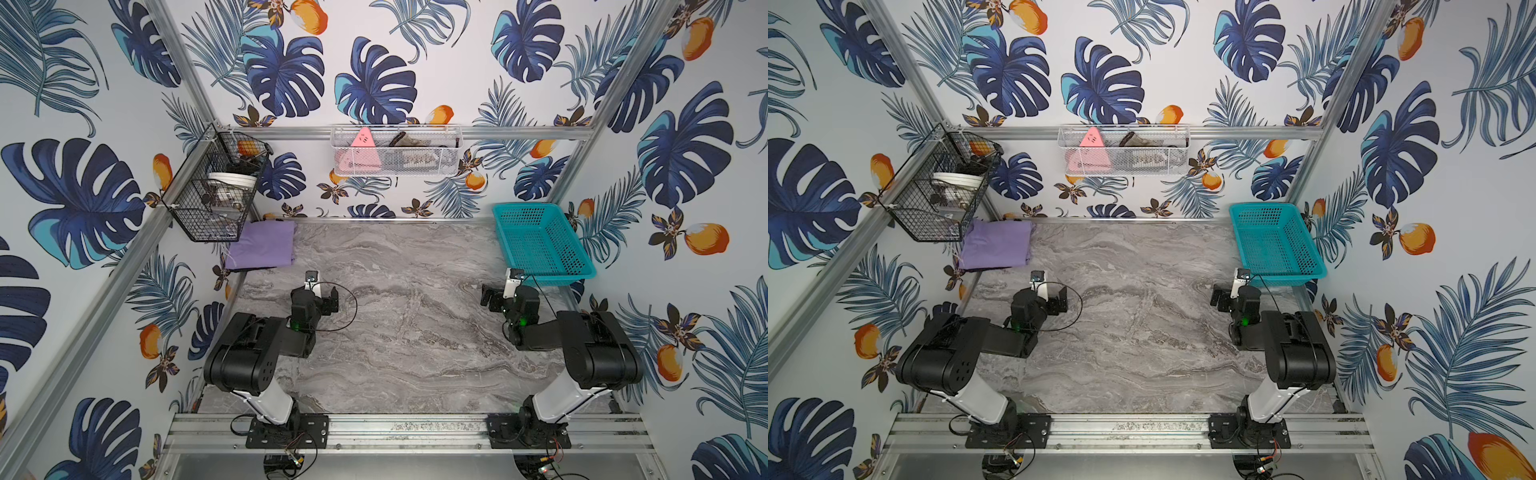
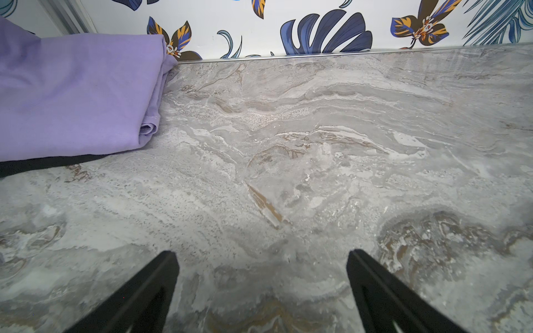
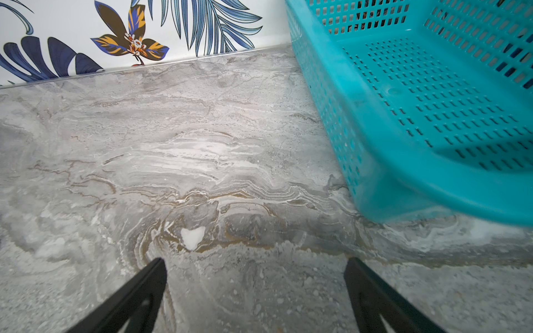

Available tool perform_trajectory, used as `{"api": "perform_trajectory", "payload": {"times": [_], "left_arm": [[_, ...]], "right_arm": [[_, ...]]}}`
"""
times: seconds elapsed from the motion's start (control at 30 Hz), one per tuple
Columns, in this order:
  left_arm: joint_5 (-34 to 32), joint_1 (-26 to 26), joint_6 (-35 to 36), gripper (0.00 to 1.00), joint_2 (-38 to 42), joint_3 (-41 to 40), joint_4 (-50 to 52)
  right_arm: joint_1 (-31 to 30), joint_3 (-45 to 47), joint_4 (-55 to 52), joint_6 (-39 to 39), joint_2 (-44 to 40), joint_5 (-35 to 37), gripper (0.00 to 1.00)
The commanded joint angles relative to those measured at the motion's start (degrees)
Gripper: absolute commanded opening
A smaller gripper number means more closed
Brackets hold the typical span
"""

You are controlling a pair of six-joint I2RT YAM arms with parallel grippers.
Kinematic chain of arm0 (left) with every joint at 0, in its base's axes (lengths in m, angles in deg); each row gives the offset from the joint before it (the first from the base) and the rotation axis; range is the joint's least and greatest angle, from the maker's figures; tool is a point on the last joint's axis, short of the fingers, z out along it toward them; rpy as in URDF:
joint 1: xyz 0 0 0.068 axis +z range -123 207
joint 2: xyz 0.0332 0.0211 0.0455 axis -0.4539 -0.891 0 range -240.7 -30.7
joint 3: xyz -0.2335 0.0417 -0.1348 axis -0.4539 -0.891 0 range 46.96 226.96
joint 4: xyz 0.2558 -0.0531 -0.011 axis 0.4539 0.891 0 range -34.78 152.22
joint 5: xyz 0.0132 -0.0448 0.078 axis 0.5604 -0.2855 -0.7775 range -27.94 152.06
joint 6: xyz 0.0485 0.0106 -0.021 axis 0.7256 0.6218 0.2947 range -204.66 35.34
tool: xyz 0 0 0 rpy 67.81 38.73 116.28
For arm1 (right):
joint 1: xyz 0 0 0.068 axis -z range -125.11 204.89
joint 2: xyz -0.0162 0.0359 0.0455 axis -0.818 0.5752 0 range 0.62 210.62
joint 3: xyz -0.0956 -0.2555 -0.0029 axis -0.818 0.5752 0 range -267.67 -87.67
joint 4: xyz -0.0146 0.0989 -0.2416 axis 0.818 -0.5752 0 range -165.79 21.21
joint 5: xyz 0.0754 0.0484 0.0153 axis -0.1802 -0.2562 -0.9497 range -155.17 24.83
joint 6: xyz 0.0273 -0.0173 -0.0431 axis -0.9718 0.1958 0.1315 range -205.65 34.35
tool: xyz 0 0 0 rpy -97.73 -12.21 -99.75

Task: Fold and stack t-shirts
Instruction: Reset both arms

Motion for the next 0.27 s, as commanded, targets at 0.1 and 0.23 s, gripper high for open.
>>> {"api": "perform_trajectory", "payload": {"times": [0.1, 0.23], "left_arm": [[-0.40, -0.03, 1.12, 0.99, 0.17, 0.22, -0.09], [-0.40, -0.03, 1.13, 0.99, 0.17, 0.15, -0.11]], "right_arm": [[0.08, -0.47, 0.45, 0.10, 0.29, -0.18, 1.00], [-0.01, -0.02, 0.92, 0.26, 0.03, -0.08, 1.00]]}}
